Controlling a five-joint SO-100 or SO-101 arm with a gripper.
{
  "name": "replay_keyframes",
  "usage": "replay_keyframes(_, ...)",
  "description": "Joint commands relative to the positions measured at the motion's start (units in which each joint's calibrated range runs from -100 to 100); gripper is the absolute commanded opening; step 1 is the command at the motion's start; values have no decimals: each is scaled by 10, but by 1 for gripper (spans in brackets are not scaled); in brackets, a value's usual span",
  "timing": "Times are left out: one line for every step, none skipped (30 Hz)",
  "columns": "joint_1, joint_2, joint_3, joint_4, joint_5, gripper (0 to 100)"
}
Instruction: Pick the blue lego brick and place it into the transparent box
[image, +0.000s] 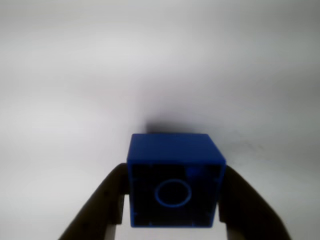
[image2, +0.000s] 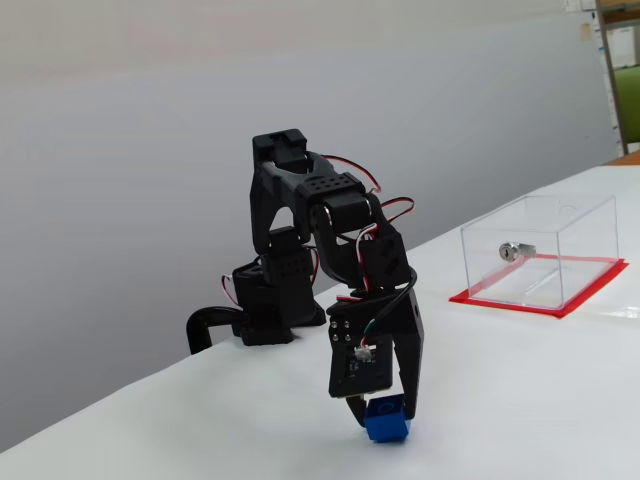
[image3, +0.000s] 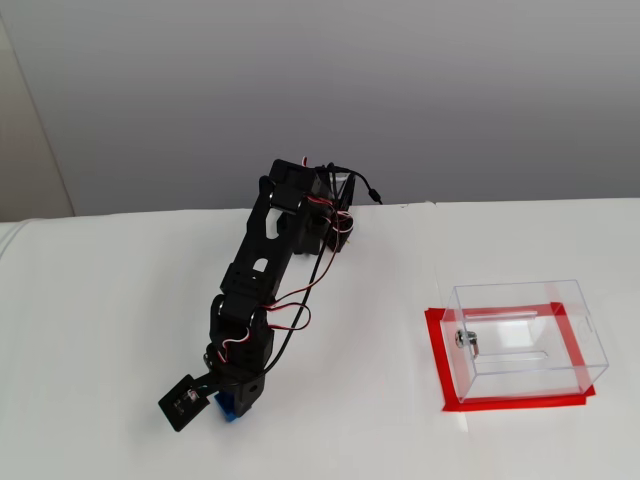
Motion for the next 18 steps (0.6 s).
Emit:
replay_keyframes(1, -8, -25, -5, -6, 15)
replay_keyframes(1, -8, -25, -5, -6, 15)
replay_keyframes(1, -8, -25, -4, -6, 15)
replay_keyframes(1, -8, -25, -4, -6, 15)
replay_keyframes(1, -8, -25, -4, -6, 15)
replay_keyframes(1, -8, -25, -4, -6, 15)
replay_keyframes(1, -8, -25, -4, -6, 15)
replay_keyframes(1, -9, -25, -4, -5, 15)
replay_keyframes(1, -11, -25, -4, -4, 15)
replay_keyframes(1, -14, -25, -4, -4, 15)
replay_keyframes(0, -17, -25, -4, -3, 15)
replay_keyframes(0, -19, -26, -4, -3, 15)
replay_keyframes(0, -19, -29, -4, -2, 15)
replay_keyframes(-1, -20, -32, -2, -2, 15)
replay_keyframes(-1, -21, -34, -1, -2, 15)
replay_keyframes(-1, -24, -35, -1, -2, 15)
replay_keyframes(-2, -30, -33, -1, -2, 15)
replay_keyframes(-5, -41, -29, -1, -2, 15)
